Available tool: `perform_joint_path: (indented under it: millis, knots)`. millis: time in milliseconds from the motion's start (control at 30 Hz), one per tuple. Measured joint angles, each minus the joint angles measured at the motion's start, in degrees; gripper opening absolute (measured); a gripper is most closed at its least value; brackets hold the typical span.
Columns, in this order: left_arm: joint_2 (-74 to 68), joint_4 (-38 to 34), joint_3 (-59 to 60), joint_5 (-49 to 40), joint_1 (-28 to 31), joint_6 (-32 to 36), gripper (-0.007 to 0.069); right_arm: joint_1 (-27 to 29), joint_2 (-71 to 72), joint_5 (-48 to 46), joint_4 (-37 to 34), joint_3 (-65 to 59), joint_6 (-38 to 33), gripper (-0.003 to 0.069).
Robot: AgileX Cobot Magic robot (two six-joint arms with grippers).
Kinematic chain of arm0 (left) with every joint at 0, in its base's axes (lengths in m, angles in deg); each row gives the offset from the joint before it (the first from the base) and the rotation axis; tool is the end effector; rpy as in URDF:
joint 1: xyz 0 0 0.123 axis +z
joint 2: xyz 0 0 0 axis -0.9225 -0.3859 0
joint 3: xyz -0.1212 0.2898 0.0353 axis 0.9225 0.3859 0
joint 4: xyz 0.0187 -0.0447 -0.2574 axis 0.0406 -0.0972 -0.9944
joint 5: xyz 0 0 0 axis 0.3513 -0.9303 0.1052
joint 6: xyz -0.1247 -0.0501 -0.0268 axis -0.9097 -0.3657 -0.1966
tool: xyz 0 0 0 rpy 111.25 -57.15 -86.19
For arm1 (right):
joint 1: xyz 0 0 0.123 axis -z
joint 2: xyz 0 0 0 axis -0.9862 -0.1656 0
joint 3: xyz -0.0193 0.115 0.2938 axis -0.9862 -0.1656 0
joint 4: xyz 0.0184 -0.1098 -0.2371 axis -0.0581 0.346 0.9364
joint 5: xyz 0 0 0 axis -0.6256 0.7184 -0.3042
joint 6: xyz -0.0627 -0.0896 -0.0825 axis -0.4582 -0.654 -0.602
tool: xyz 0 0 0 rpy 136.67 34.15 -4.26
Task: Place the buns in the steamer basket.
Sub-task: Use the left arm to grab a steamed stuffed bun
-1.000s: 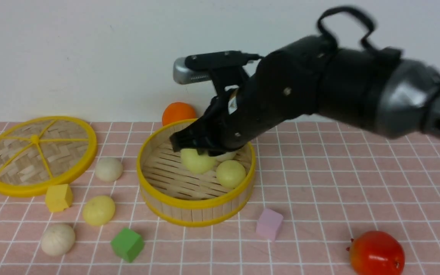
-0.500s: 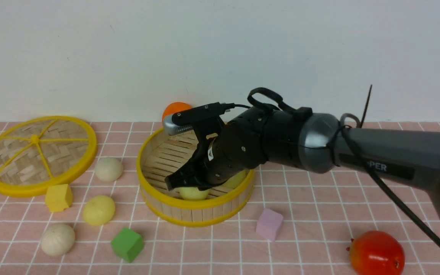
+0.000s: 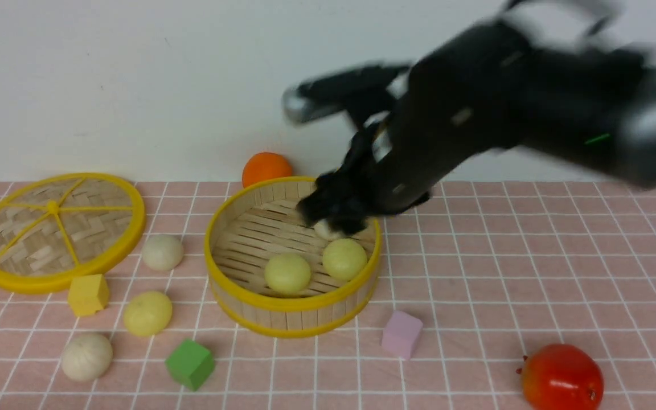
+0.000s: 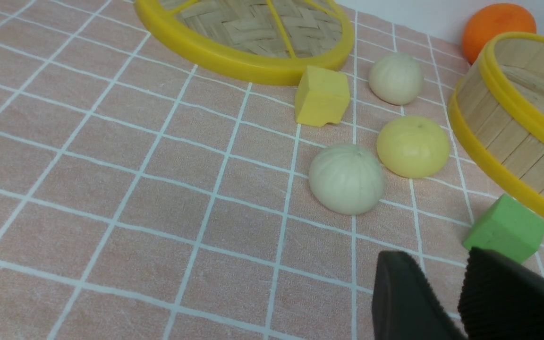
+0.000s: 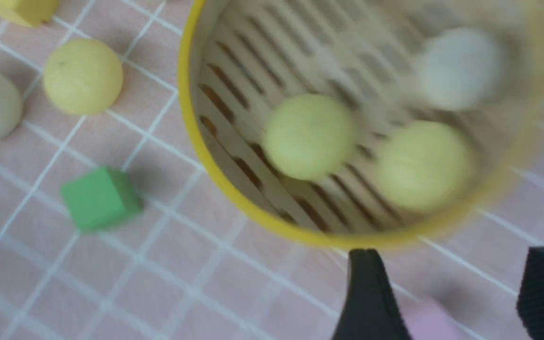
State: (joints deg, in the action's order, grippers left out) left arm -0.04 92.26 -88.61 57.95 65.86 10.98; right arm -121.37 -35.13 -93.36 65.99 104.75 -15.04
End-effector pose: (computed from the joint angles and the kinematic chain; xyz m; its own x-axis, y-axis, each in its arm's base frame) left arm 0.0760 0.0018 0.1622 -0.2578 -0.3719 -0.8917 -0.1058 0.9283 -0.3566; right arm 0.3226 0.2647 0.3434 -0.6474 -0.4602 -0.6075 -0.5676 0.8231 -0.0187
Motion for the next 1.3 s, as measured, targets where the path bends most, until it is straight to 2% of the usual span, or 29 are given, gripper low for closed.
perform_joint_path:
  millis: [33, 100, 167, 200, 233, 300, 467, 633, 867, 1100, 1200, 1300]
  knots:
    - [0.00, 0.00, 0.00, 0.00, 0.00, 0.00, 0.0241, 0.00, 2.27, -1.80, 0.64, -0.12, -0.22, 0.0402]
    - [0.00, 0.00, 0.00, 0.00, 0.00, 0.00, 0.0241, 0.00, 7.30, -5.16, 2.71, -1.09, -0.48, 0.0316]
    - [0.00, 0.00, 0.00, 0.00, 0.00, 0.00, 0.0241, 0.00, 13.69, -7.69, 4.41, -4.42, -0.12, 0.0170]
    - [0.00, 0.00, 0.00, 0.00, 0.00, 0.00, 0.0241, 0.00, 14.21, -7.78, 4.41, -4.81, -0.12, 0.0156]
    - [0.00, 0.00, 0.00, 0.00, 0.00, 0.00, 0.0241, 0.00, 17.76, -7.90, 4.82, -7.98, 1.20, 0.0065]
    - [0.00, 0.00, 0.00, 0.00, 0.00, 0.00, 0.0241, 0.00, 22.52, -7.34, 4.87, -12.80, 3.67, 0.0002]
    - [0.00, 0.00, 0.00, 0.00, 0.00, 0.00, 0.0241, 0.00, 31.12, -5.87, 4.40, -23.03, 9.25, -0.0006]
    - [0.00, 0.00, 0.00, 0.00, 0.00, 0.00, 0.0241, 0.00, 37.54, -8.91, 2.89, -26.07, 10.18, -0.0006]
    - [0.00, 0.00, 0.00, 0.00, 0.00, 0.00, 0.0241, 0.00, 40.30, -13.49, 2.89, -26.31, 10.11, -0.0004]
    - [0.00, 0.00, 0.00, 0.00, 0.00, 0.00, 0.0241, 0.21, 40.30, -15.87, 7.08, -26.42, 4.06, 0.0001]
    - [0.00, 0.00, 0.00, 0.00, 0.00, 0.00, 0.0241, 3.54, 41.97, -11.79, 8.09, -27.31, 2.78, 0.0001]
    - [0.00, 0.00, 0.00, 0.00, 0.00, 0.00, 0.0241, 12.44, 47.11, -5.35, 7.43, -32.01, 2.52, 0.0001]
